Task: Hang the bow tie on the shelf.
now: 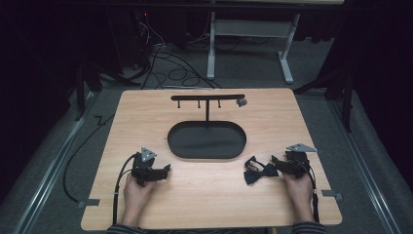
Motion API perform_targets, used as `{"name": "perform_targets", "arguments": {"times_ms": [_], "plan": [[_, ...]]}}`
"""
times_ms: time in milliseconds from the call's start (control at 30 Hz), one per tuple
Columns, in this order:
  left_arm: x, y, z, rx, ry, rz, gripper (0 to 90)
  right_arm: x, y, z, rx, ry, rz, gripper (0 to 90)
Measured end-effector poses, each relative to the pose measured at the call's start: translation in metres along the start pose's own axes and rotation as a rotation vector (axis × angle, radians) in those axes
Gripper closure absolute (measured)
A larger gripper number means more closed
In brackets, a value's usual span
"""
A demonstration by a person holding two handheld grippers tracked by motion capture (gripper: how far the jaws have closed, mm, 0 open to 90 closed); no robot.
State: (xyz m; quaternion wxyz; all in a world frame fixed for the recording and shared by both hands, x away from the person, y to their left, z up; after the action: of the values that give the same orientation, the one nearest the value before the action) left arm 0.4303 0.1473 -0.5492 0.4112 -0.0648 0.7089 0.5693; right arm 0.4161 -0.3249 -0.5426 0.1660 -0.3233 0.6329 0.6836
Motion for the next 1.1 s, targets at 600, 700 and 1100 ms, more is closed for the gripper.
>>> {"name": "perform_targets", "arguments": {"times_ms": [600,700,1100], "plan": [[0.0,0.0,0.0,-0.001,0.001,0.002,16.8,-0.004,0.023,0.007,-0.076,-0.02,-0.106,54.8],[0.0,0.0,0.0,-0.001,0.0,0.002,16.8,-0.003,0.026,0.01,-0.065,0.002,-0.103,55.7],[0.0,0.0,0.0,-0.001,0.001,0.002,16.8,-0.004,0.041,0.026,-0.137,0.026,-0.128,61.2]]}}
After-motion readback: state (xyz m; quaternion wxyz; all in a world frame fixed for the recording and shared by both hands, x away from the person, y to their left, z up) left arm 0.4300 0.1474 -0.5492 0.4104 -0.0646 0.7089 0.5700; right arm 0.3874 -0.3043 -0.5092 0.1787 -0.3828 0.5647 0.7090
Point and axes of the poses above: each handheld gripper's, and its own axes: y roughly backward along the jaws, x roughly out of its underside, z roughly to its left, the point moved 6 cm from there along -y, roughly forward along the jaws, and after that the axes turned 6 degrees about z, right-handed, at the moved point
